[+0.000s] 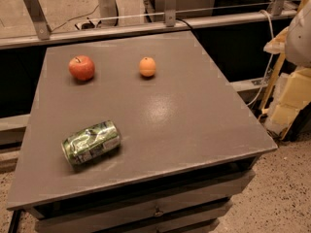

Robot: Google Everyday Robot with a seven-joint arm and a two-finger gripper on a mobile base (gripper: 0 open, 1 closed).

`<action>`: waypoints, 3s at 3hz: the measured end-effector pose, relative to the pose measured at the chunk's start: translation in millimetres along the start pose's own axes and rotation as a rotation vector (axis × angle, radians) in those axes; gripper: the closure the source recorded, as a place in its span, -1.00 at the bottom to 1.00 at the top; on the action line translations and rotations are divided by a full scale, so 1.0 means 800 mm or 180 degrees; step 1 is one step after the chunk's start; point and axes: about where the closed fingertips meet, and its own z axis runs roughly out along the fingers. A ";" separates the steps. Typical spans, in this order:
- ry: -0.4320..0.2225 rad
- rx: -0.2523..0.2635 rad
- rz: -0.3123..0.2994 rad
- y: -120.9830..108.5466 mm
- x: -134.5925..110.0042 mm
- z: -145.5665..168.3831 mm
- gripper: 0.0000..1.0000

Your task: Place green can upright

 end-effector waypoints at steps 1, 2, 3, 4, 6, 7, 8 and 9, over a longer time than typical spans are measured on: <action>-0.0004 0.0009 -0.0007 -0.001 -0.002 0.000 -1.00; -0.0094 -0.0079 -0.0236 -0.009 -0.053 0.024 -1.00; -0.0269 -0.0299 -0.0731 -0.013 -0.170 0.077 -1.00; -0.0461 -0.0530 -0.1293 0.010 -0.305 0.123 -1.00; -0.0567 -0.0608 -0.1446 0.025 -0.320 0.125 -1.00; -0.0688 -0.0725 -0.1990 0.087 -0.384 0.127 -1.00; -0.0575 -0.0762 -0.2341 0.128 -0.427 0.134 -1.00; -0.0249 -0.0922 -0.2535 0.172 -0.440 0.153 -1.00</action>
Offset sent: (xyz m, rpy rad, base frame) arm 0.0823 0.1600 -0.0368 0.0450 0.0523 0.3293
